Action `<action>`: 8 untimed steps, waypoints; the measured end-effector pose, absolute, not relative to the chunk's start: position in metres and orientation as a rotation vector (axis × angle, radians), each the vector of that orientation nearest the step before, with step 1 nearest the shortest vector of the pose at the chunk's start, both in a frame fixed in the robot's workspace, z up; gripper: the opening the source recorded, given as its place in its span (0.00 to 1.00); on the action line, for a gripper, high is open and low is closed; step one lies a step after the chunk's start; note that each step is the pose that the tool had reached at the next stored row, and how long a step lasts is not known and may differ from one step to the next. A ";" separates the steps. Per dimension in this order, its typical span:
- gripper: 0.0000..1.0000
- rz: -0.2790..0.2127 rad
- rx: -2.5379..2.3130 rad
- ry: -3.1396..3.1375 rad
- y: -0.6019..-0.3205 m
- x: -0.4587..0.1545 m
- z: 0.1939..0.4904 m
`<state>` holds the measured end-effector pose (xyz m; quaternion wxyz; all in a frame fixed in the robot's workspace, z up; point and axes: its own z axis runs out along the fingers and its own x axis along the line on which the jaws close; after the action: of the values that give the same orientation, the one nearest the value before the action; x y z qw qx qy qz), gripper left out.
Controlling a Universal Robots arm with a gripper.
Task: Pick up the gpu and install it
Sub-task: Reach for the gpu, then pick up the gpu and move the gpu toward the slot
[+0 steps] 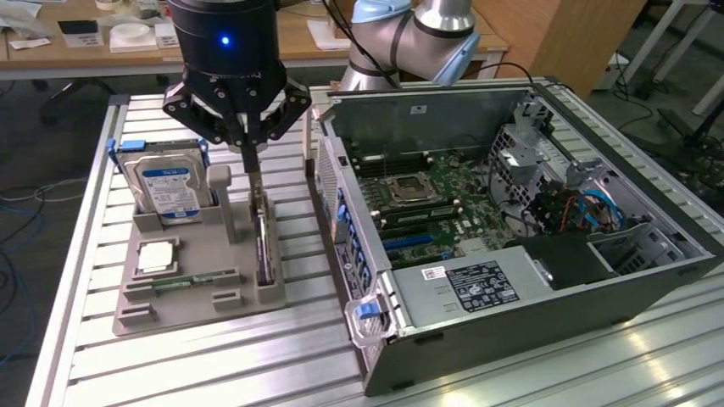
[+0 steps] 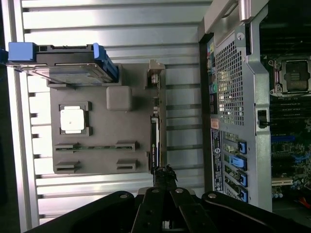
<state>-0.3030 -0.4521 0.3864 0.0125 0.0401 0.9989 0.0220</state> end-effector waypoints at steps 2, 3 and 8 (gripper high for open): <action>0.11 0.069 0.125 3.113 -0.452 -0.303 0.386; 0.11 0.069 0.125 3.113 -0.452 -0.303 0.386; 0.11 0.069 0.125 3.113 -0.452 -0.303 0.386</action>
<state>-0.3030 -0.4521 0.3863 0.0126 0.0401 0.9989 0.0220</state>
